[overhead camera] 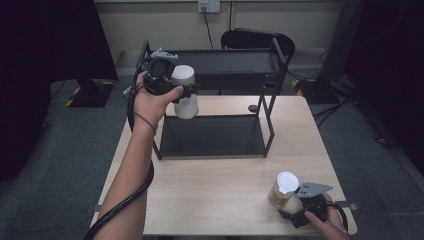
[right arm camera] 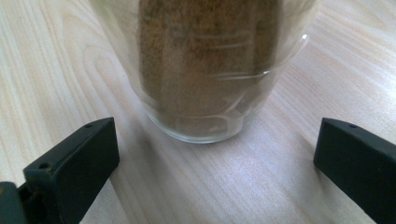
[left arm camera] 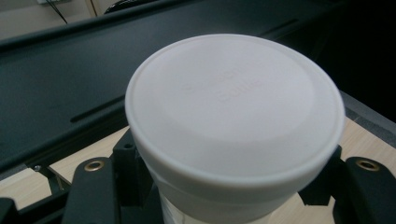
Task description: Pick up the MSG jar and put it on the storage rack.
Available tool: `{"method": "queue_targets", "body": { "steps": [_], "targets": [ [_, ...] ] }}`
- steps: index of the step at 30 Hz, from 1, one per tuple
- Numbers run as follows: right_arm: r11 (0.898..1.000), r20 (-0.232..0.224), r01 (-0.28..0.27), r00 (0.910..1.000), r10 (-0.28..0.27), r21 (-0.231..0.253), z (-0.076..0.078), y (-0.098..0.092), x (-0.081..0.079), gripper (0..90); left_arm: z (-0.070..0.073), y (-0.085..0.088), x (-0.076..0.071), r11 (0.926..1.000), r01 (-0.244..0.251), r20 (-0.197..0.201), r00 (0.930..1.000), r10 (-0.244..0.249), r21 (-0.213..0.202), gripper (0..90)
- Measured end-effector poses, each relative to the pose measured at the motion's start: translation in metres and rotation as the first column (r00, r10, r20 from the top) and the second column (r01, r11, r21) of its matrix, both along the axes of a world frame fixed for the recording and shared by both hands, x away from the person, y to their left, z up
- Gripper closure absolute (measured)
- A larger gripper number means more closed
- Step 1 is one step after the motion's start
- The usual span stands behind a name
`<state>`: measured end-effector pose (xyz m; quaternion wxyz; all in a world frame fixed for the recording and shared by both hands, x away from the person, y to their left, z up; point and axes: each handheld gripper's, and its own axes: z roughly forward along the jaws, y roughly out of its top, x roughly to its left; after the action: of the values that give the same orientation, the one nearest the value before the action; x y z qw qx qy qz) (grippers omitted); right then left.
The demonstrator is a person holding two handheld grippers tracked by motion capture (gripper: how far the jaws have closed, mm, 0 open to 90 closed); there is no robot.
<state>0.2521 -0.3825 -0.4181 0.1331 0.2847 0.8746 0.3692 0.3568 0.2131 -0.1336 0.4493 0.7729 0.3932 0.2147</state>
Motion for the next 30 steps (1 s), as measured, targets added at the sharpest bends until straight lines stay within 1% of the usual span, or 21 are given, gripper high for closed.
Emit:
{"method": "queue_targets", "body": {
  "steps": [9,20,30],
  "targets": [
    [1.000,0.000,-0.002,1.0000,0.002,0.000,0.000,0.000,0.000,0.0,0.018,-0.001,0.002,0.9998,0.018,0.002,0.9998,-0.018,-0.003,34.8],
    [1.000,0.000,-0.005,1.0000,0.005,0.000,0.000,-0.001,0.001,0.0,0.040,0.001,0.005,0.9999,0.010,0.002,0.9999,-0.010,-0.004,34.8],
    [1.000,0.000,-0.007,1.0000,0.007,0.000,0.000,-0.001,0.001,0.0,0.060,0.001,0.007,0.9997,0.008,0.015,0.9999,-0.008,-0.022,34.9]
  ]
}}
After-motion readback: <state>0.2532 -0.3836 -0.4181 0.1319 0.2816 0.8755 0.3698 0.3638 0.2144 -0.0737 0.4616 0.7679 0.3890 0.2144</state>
